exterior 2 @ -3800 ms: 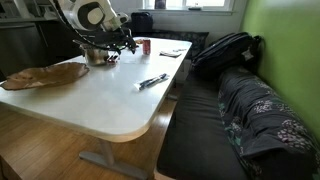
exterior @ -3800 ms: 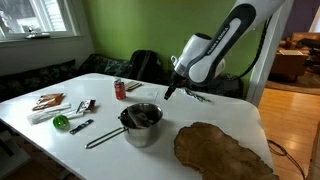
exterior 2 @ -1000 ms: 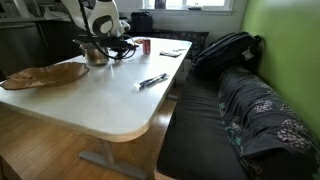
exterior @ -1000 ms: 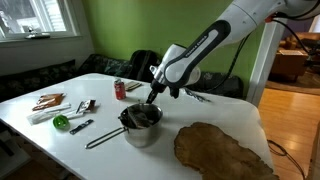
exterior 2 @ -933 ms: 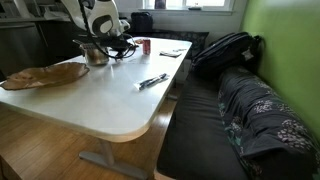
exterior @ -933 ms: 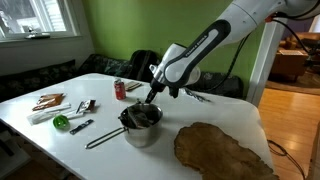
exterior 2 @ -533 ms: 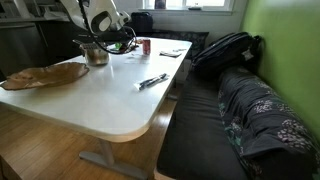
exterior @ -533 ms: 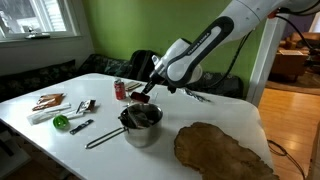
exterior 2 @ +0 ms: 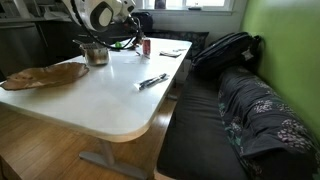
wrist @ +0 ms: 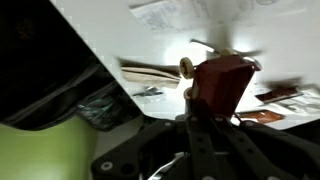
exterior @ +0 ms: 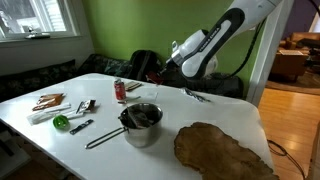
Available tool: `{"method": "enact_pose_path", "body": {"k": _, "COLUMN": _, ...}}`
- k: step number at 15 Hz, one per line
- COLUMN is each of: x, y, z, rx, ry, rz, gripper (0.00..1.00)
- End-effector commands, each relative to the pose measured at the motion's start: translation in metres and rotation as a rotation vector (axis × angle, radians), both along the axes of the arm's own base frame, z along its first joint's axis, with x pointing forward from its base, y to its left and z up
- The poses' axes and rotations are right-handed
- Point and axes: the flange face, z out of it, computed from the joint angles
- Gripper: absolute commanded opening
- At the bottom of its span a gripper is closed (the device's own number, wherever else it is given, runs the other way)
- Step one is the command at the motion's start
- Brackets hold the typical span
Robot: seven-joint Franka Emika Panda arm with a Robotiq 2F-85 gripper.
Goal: Put the toy cart in the key bowl
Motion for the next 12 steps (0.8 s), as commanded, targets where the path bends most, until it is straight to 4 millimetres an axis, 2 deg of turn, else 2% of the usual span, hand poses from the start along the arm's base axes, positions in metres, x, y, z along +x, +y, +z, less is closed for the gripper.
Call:
{"method": "enact_pose_path", "body": {"k": 1, "x": -0.051, "y": -0.067, "z": 0.009, "rx": -0.022, "ry": 0.029, "rz": -0.214, "gripper": 0.01}}
{"method": "enact_pose_path", "body": {"k": 2, "x": -0.065, "y": -0.078, "z": 0.002, "rx": -0.004, "ry": 0.051, "rz": -0.271, "gripper": 0.01}}
{"method": "enact_pose_path", "body": {"k": 4, "x": -0.087, "y": -0.082, "z": -0.016, "rx": 0.084, "ry": 0.079, "rz": -0.346, "gripper": 0.01}}
{"method": "enact_pose_path", "body": {"k": 7, "x": -0.113, "y": -0.078, "z": -0.032, "rx": 0.208, "ry": 0.076, "rz": -0.442, "gripper": 0.01}}
{"method": "enact_pose_path", "body": {"k": 10, "x": -0.135, "y": -0.071, "z": -0.026, "rx": 0.341, "ry": 0.018, "rz": -0.515, "gripper": 0.01}}
{"method": "enact_pose_path", "body": {"k": 12, "x": -0.142, "y": -0.06, "z": -0.024, "rx": 0.381, "ry": -0.033, "rz": -0.491, "gripper": 0.01}}
